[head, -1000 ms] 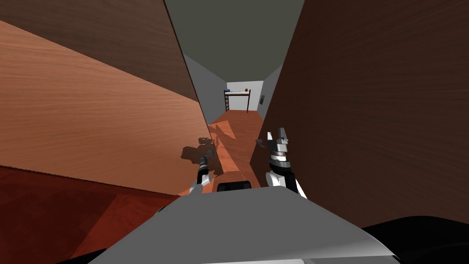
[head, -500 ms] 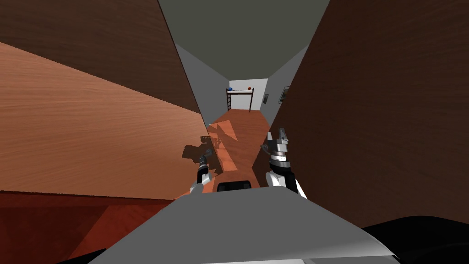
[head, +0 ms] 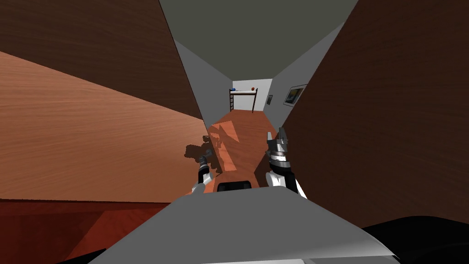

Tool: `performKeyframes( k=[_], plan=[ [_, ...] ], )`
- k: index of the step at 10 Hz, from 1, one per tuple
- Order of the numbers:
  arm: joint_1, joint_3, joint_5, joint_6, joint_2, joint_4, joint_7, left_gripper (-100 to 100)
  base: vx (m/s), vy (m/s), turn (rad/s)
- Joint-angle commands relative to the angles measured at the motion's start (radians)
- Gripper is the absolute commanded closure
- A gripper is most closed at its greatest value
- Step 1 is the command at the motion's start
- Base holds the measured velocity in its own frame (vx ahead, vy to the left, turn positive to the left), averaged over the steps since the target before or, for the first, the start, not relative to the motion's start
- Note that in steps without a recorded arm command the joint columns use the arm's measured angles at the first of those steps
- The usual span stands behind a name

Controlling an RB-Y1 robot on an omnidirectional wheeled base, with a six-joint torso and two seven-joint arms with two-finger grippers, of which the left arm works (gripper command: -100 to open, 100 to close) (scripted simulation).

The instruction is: Push the door open

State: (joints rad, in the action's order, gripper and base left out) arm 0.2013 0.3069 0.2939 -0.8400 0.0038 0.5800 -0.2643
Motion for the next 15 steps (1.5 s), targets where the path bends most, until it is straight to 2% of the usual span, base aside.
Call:
performKeyframes(
  k=[1,4,5,7,9,10,11,14,15],
  plan=[
    [0.001,0.013,0.01,-0.004,0.016,0.001,-0.009,100,0.107,0.016,0.035],
    [0.001,0.02,0.015,-0.006,0.021,-0.004,-0.014,100,0.126,-0.002,0.021],
    [0.002,0.036,0.027,-0.01,0.027,0.002,-0.025,100,0.135,0.018,0.023],
    [0.003,0.054,0.04,-0.015,0.026,0.003,-0.037,100,0.208,-0.002,0.043],
    [0.003,0.054,0.04,-0.015,0.026,0.003,-0.037,100,0.108,0.01,0.026],
    [0.004,0.071,0.052,-0.02,0.016,0.004,-0.049,100,0.13,0.006,0.035],
    [0.005,0.075,0.055,-0.021,0.013,0.004,-0.052,100,0.167,-0.011,0.05],
    [0.006,0.098,0.072,-0.028,-0.019,0.006,-0.067,100,0.177,-0.015,0.058],
    [-0.008,0.102,0.073,-0.02,-0.007,0.01,-0.066,100,0.076,0.003,0.051]
  ],
)
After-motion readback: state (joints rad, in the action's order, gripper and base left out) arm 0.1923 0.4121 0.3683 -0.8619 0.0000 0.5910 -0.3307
